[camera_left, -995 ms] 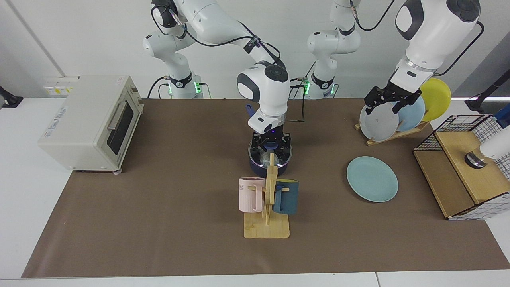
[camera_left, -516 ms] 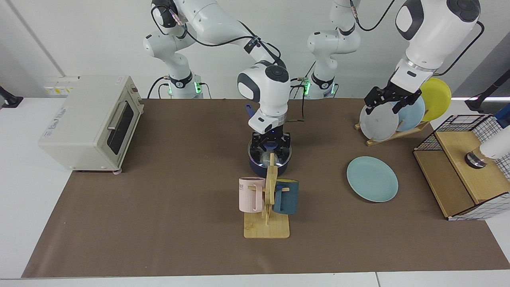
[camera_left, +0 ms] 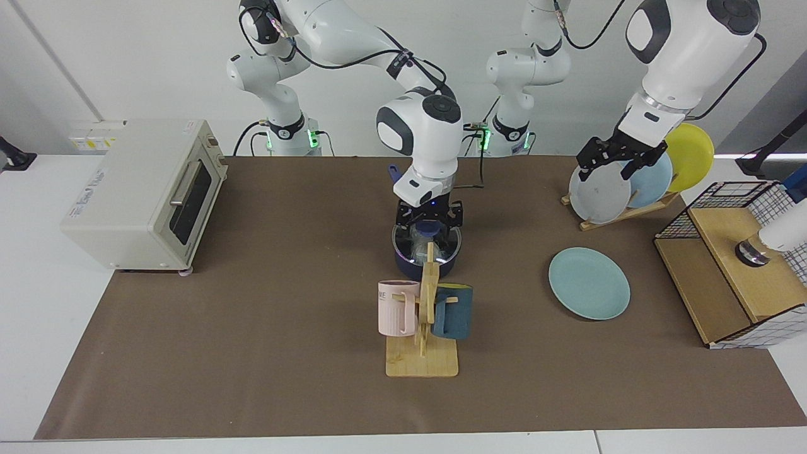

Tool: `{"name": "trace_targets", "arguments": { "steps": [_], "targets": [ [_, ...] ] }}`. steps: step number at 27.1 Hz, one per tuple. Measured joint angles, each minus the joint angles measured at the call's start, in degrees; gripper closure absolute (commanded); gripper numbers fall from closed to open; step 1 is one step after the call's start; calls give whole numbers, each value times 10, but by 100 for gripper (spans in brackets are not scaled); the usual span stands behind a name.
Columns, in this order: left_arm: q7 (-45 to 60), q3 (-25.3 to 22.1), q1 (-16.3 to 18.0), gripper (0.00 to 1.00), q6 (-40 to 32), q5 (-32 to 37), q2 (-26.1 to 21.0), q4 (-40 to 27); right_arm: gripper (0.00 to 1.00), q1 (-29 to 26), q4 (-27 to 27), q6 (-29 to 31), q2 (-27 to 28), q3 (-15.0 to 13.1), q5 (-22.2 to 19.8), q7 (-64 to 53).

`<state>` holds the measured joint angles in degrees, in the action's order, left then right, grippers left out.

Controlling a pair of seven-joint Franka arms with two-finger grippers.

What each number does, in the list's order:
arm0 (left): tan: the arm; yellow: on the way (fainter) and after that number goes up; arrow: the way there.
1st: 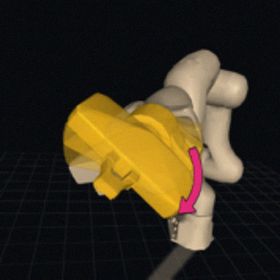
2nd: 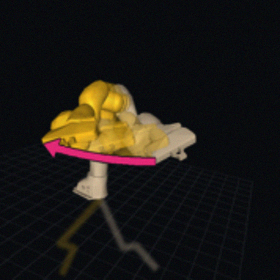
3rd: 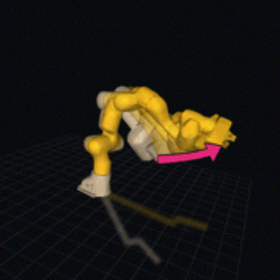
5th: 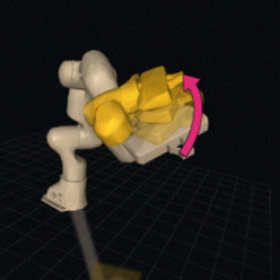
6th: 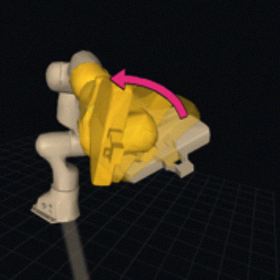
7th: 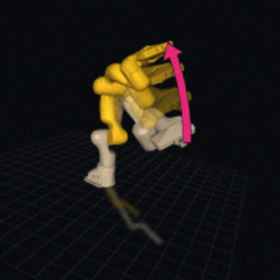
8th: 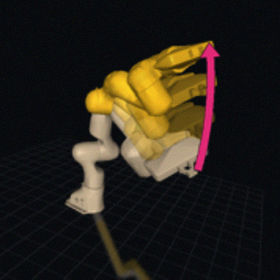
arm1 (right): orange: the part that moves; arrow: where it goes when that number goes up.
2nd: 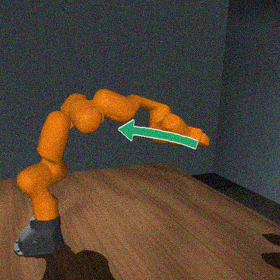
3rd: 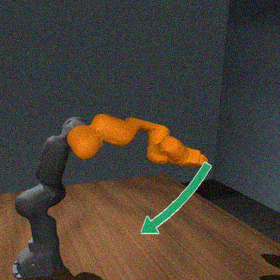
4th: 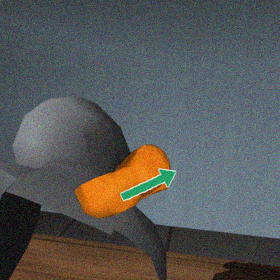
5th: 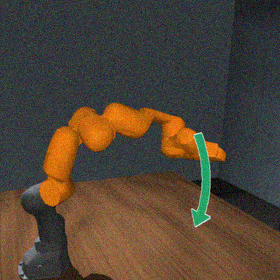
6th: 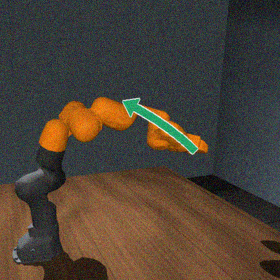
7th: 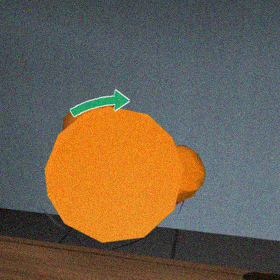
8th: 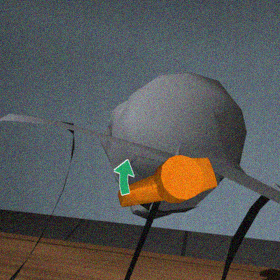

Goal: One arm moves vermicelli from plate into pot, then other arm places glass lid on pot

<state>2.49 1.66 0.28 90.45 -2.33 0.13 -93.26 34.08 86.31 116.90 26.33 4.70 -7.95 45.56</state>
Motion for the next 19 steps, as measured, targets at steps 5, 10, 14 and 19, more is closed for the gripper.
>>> {"name": "trace_targets", "arguments": {
  "steps": [5, 10, 14, 19],
  "targets": [
    [0, 0, 0, 0, 0, 0, 0, 0, 1, -13, -31, -32, -14, -7, 0, 0],
    [0, 0, 0, 0, 0, 0, 0, 0, 1, -62, -43, -73, -58, -8, 0, -16],
    [0, 0, 0, 0, 0, 0, 0, 0, 1, -114, -44, -117, -98, -8, 0, -75],
    [0, 0, 0, 0, 0, 0, 0, 0, 1, -170, -43, -154, -133, -8, 0, -130]
  ]
}}
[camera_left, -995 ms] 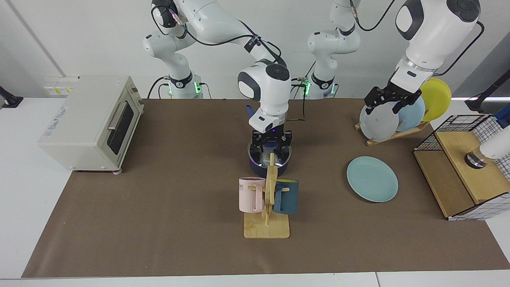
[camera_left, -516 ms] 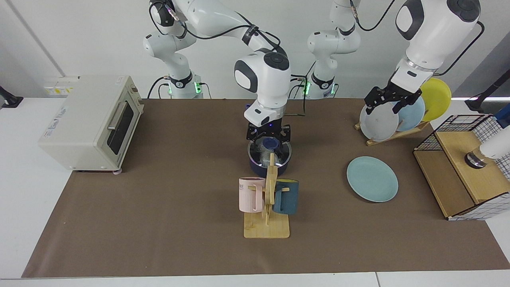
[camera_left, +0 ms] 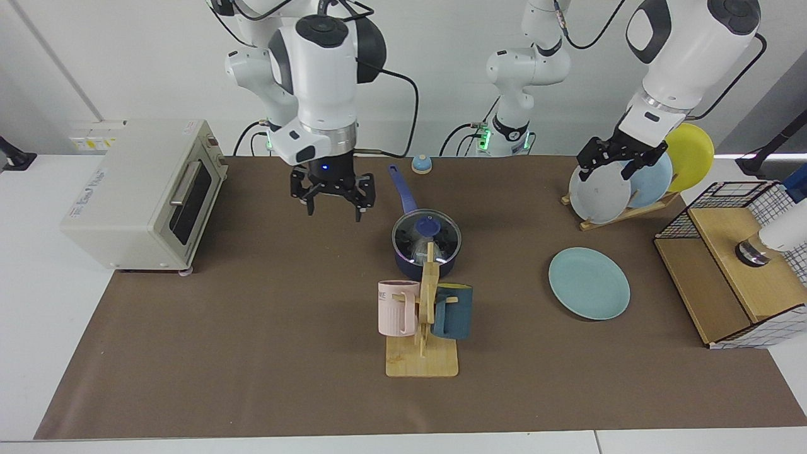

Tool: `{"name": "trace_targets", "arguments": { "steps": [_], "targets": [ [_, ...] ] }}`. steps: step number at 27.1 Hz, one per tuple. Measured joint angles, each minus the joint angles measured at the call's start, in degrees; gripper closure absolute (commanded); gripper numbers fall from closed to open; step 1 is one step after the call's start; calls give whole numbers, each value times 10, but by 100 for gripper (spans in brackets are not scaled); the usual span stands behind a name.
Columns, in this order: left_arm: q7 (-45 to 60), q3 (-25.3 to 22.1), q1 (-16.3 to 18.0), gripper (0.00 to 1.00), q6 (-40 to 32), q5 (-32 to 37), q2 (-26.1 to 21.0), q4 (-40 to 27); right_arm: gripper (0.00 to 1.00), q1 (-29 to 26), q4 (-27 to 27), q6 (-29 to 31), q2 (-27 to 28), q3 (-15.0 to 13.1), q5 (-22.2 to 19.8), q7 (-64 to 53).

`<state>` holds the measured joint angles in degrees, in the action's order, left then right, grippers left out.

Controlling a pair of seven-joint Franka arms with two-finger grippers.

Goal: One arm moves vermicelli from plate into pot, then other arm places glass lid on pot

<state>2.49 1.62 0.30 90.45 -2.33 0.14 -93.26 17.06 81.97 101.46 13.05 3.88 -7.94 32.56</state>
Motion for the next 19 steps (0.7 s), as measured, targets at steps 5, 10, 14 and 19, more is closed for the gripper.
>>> {"name": "trace_targets", "arguments": {
  "steps": [5, 10, 14, 19],
  "targets": [
    [0, 0, 0, 0, 0, 0, 0, 0, 1, -47, 2, -16, -14, 0, 0, -37],
    [-3, -4, 1, 0, 0, 10, 1, 0, 1, -96, 2, -26, -18, 0, 0, -111],
    [-14, -4, 1, 0, 9, 35, 4, 0, 1, -128, 6, -33, -23, 0, 1, -152],
    [-17, -4, 1, 0, 12, 39, 5, 0, 1, -152, 34, -50, -44, 1, 30, -191]
  ]
}}
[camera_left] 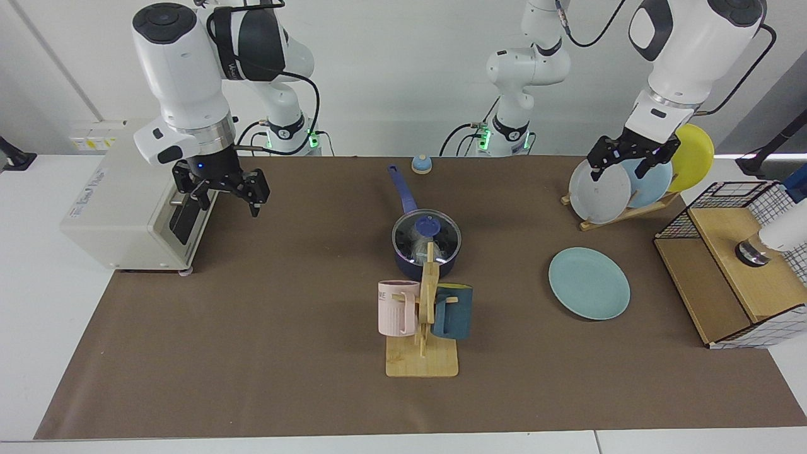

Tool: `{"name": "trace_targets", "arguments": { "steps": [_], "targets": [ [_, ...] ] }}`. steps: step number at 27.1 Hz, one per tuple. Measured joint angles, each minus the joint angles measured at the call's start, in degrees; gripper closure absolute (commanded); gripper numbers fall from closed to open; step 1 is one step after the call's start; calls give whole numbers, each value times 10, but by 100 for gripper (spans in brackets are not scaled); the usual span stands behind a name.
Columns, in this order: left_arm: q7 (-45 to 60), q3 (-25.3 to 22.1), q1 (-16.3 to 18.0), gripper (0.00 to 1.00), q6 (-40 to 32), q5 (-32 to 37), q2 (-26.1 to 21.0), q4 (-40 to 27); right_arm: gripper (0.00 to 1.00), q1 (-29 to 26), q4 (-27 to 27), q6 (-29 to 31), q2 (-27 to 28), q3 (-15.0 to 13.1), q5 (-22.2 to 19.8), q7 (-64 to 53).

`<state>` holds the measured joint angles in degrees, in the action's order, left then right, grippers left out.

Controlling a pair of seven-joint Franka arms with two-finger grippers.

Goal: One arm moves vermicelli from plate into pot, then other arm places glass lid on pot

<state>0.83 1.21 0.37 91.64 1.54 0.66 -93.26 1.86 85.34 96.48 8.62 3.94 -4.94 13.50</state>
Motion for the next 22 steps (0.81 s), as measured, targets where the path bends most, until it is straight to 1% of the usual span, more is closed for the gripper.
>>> {"name": "trace_targets", "arguments": {
  "steps": [5, 10, 16, 19, 22],
  "targets": [
    [0, 0, 0, 0, 1, 0, 0, 0, 1, -15, 52, -1, -40, 0, 12, -28],
    [0, -1, 0, 0, 1, 0, 0, 0, 1, -16, 96, -1, -82, 1, 13, -30],
    [0, -1, 0, 0, 2, 0, 0, 0, 1, -16, 147, 0, -118, 2, 13, -30],
    [0, -1, 0, 0, 2, 0, 0, 0, 1, -16, 164, 1, -128, 2, 13, -30],
    [0, -1, 0, 0, 2, 0, 0, 0, 1, -16, 168, 2, -130, 2, 13, -33]
  ]
}}
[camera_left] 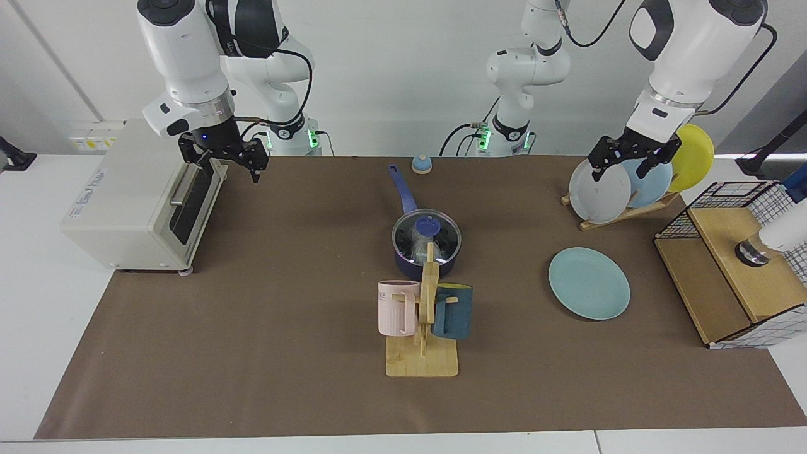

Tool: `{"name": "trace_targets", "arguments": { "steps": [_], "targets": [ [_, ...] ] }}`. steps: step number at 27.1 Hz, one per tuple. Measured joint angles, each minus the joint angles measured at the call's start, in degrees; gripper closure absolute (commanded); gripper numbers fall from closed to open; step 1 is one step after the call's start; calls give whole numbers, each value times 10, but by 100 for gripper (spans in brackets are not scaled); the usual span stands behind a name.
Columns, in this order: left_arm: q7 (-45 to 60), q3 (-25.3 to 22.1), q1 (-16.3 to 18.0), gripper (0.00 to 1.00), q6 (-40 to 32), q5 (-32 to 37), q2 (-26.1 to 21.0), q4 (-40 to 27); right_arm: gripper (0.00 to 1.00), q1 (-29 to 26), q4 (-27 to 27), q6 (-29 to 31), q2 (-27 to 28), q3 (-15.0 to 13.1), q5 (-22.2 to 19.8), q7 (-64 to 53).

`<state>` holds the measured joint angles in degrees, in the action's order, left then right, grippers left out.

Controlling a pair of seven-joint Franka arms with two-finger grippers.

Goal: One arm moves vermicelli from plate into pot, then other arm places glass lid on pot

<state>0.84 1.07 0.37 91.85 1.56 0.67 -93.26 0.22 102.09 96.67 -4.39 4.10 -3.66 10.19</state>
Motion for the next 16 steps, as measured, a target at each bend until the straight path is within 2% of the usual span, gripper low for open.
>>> {"name": "trace_targets", "arguments": {
  "steps": [6, 16],
  "targets": [
    [0, 0, 0, 0, 0, 0, 0, 0, 1, 0, -8, 15, 4, 0, 0, -9],
    [0, 1, 0, 0, 1, 0, 0, 0, 1, -3, -88, 3, 54, -1, 0, -10]
  ]
}}
